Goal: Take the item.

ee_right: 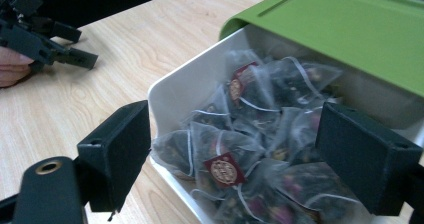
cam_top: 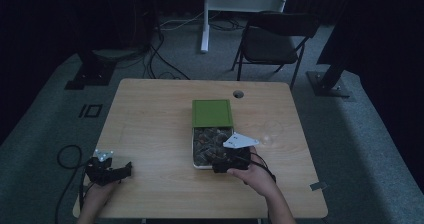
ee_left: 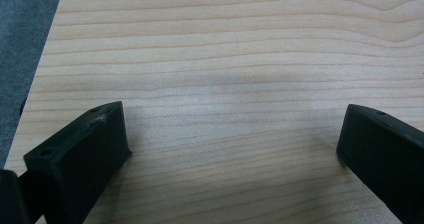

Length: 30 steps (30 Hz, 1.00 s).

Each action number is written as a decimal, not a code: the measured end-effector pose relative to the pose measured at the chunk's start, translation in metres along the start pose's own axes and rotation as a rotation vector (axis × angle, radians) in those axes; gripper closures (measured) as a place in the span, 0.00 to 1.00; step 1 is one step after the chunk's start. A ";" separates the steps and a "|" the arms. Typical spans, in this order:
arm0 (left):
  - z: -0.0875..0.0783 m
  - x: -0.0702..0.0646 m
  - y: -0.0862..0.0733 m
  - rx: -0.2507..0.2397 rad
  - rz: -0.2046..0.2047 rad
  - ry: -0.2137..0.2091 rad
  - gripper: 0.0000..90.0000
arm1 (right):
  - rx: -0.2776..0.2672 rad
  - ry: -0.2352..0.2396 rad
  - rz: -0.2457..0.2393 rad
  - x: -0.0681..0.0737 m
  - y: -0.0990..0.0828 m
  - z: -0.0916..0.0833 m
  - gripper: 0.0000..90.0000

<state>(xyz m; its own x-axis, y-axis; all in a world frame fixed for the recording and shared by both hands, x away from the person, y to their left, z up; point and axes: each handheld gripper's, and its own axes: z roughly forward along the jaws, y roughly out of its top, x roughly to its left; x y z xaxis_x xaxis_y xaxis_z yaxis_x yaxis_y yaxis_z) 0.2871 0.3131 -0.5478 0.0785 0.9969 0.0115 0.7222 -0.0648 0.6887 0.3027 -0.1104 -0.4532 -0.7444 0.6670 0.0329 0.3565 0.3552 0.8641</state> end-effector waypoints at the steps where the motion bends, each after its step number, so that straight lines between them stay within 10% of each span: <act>1: 0.000 0.000 0.000 0.000 0.000 0.000 0.01 | 0.002 0.002 0.002 0.001 -0.001 0.002 0.16; 30: 0.000 0.000 0.000 0.000 0.000 0.000 0.01 | 0.122 0.000 -0.010 0.007 -0.023 0.033 0.58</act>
<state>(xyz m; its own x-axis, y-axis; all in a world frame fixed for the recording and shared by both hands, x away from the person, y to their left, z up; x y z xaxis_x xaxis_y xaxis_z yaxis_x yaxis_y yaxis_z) 0.2871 0.3131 -0.5478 0.0783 0.9969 0.0117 0.7222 -0.0648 0.6886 0.3081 -0.0923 -0.4893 -0.7484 0.6627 0.0250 0.4150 0.4386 0.7971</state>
